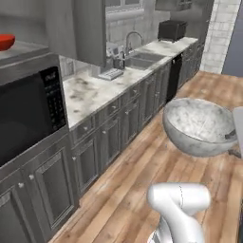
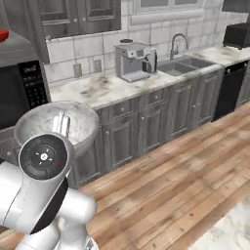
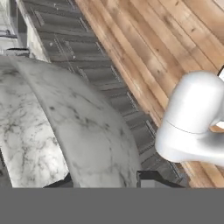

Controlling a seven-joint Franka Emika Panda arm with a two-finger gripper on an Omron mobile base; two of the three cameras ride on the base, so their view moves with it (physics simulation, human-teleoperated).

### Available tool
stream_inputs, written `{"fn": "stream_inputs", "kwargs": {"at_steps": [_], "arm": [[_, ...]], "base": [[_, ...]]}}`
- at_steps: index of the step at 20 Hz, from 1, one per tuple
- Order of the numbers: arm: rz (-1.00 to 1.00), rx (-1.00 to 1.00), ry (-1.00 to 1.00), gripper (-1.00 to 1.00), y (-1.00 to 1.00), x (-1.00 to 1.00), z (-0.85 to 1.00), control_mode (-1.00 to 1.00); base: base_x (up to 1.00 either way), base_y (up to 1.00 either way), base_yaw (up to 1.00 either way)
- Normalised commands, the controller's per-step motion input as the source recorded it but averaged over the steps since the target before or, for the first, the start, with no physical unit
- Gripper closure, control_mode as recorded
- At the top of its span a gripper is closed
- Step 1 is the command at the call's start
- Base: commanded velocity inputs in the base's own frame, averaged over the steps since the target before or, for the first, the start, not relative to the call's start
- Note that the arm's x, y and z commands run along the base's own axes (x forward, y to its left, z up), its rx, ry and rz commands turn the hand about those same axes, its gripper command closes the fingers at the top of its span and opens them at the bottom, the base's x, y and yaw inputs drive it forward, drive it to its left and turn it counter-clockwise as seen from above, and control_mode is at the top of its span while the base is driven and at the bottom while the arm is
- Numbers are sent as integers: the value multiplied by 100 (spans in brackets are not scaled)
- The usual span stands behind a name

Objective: Take the smaller bowl and place it next to the appetizer plate on the dining counter , and place the larger bowl next to the plate with cooked food.

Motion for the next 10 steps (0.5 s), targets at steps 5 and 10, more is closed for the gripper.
{"fn": "stream_inputs", "kwargs": {"at_steps": [5,10], "arm": [[0,0,0,100,0,0,0,100],[0,0,0,100,0,0,0,100]], "base": [[0,0,-100],[0,14,-99]]}}
